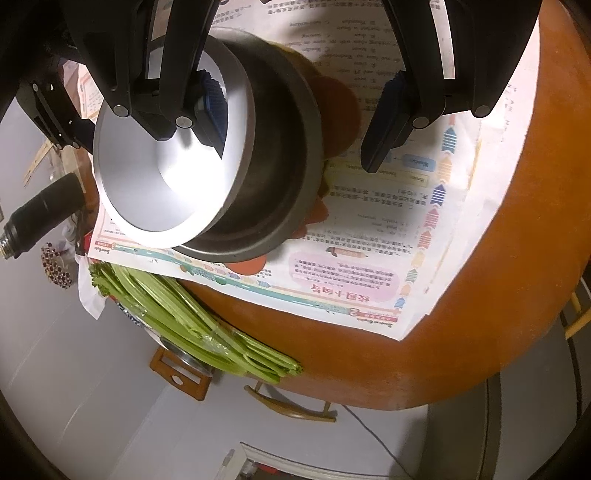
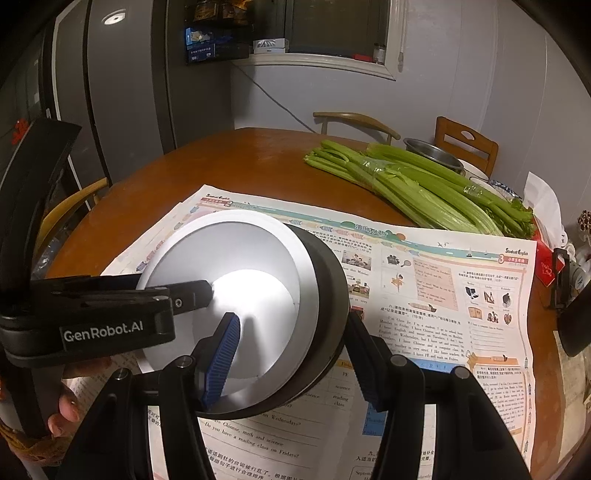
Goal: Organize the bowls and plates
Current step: 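Lower the nested bowls onto the grey plate and open the left tool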
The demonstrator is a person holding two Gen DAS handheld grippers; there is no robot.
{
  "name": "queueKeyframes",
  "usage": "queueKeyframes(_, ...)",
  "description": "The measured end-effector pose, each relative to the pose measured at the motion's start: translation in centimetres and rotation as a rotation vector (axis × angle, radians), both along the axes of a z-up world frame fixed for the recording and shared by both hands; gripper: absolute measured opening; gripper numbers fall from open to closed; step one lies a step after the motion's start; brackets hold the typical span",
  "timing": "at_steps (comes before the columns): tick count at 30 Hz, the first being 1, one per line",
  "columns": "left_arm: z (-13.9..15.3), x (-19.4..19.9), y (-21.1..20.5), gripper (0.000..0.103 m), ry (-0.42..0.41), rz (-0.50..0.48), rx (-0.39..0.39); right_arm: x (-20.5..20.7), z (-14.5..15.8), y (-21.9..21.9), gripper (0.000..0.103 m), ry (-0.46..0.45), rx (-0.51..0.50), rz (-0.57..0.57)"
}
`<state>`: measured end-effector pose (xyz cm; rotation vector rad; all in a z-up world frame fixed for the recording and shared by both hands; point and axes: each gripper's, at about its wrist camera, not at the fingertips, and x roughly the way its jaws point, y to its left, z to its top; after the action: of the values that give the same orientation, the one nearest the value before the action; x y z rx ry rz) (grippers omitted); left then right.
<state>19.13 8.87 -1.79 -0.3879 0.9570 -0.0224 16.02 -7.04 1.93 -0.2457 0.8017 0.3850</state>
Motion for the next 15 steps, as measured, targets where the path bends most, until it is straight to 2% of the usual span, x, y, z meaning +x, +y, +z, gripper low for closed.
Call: queueKeyframes(15,3.3,-2.8,1.0,0.068,-0.086,0.02,0.022,-1.0,0.9,0.1,0.057,-0.048,-0.008,-0.023)
